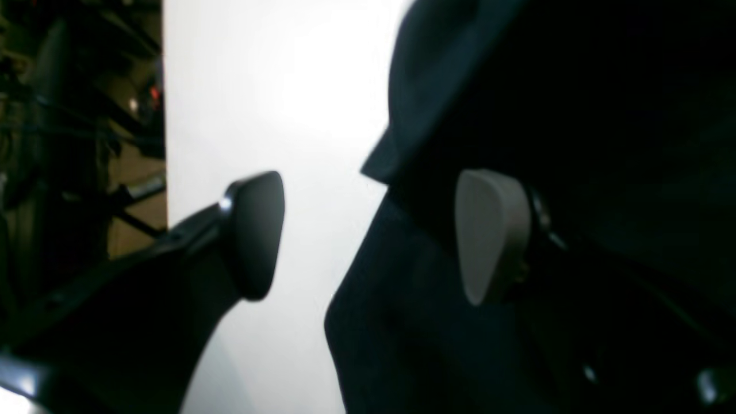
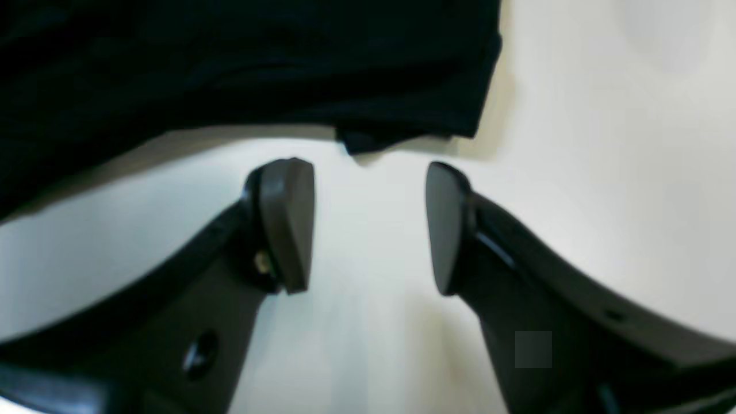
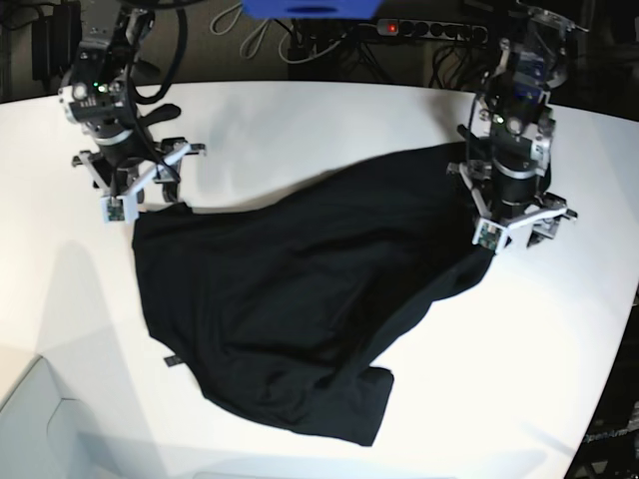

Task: Layout the t-shirt on the table in an organized manner, then fold the t-shirt properly
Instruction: 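Lower both grippers and grasp the shirt's edges again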

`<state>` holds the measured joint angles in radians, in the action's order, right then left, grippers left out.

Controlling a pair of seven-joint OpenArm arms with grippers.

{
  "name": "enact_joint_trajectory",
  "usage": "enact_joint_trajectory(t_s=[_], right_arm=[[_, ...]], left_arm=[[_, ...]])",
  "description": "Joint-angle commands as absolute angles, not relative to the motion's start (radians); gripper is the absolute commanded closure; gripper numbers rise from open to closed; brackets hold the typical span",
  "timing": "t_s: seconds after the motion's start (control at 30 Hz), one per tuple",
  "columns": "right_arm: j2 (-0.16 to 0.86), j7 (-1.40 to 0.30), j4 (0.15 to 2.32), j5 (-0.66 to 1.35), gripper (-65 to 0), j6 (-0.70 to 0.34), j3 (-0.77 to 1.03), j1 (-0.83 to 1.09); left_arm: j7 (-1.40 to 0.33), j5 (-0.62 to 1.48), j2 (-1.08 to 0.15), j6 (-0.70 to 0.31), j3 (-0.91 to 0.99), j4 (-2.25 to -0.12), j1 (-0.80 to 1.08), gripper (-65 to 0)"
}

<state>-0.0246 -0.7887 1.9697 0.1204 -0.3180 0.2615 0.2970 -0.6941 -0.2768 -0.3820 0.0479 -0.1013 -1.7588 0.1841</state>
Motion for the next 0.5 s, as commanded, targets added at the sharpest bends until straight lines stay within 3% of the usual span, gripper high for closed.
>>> enact_joint_trajectory(t_s=[0.0,0.27,0.33,0.47], right_arm=[[-0.021,-0.766,1.986,0.131,-31.5,-0.318,0.263,0.292],[-0.021,-0.766,1.986,0.131,-31.5,-0.318,0.263,0.286],[-0.021,-0.766,1.986,0.131,-31.5,-0.318,0.263,0.286],[-0.021,-0.766,1.986,0.131,-31.5,-0.318,0.263,0.286]], left_arm=[[-0.631,-0.291,-0.389,0.058,-0.105,-1.755,0.153,-45.3],[-0.573,-0.292,-0.384,0.058,-0.12,-1.667,0.102,-42.8],[-0.573,-0.292,-0.384,0.058,-0.117,-1.653,0.091,-35.2],[-0.568,-0.292,-0.384,0.058,-0.114,-1.647,0.062,-7.6]])
